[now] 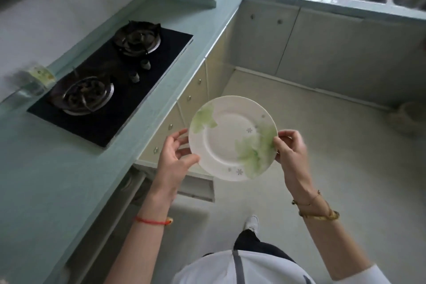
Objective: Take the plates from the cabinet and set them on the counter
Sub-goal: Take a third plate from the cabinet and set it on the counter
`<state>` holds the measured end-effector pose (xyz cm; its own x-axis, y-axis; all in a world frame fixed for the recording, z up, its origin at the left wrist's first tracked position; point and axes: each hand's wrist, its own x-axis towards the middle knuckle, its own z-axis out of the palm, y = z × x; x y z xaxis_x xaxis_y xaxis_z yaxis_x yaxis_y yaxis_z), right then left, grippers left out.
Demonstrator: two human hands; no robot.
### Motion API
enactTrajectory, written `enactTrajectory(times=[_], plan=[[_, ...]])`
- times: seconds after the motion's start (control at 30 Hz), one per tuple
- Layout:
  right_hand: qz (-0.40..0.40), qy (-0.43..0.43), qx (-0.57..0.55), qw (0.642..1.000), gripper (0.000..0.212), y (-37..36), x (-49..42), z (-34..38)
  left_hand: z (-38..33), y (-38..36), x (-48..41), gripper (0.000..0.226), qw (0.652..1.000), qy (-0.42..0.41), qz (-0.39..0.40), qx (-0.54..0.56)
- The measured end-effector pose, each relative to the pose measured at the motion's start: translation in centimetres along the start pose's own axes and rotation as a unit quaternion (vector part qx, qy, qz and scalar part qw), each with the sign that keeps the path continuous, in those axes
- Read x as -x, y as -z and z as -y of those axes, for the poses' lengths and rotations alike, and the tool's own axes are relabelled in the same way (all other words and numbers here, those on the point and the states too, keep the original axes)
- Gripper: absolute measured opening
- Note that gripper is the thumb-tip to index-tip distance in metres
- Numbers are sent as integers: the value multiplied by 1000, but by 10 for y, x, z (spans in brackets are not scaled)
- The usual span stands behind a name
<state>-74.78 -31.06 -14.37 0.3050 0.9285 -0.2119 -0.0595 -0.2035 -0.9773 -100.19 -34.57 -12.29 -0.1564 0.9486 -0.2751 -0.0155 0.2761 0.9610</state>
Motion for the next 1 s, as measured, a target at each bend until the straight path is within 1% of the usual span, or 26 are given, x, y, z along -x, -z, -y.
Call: enactTrajectory(times=[0.27, 0.47, 0.77, 1.0], plan=[[-41, 27, 6, 999, 14, 75, -115, 36, -36, -130, -79, 62, 999, -18, 24, 20], [-71, 21, -4, 997, 12, 100, -183, 51, -64, -186, -140, 61, 998, -13, 57, 6], [-126, 10, -14, 992, 13, 96, -300, 72, -99, -242, -276, 65, 993, -10, 115, -10], [-155, 13, -23, 988, 14, 65, -422, 110, -155, -278, -401, 67, 990, -27, 140, -20]])
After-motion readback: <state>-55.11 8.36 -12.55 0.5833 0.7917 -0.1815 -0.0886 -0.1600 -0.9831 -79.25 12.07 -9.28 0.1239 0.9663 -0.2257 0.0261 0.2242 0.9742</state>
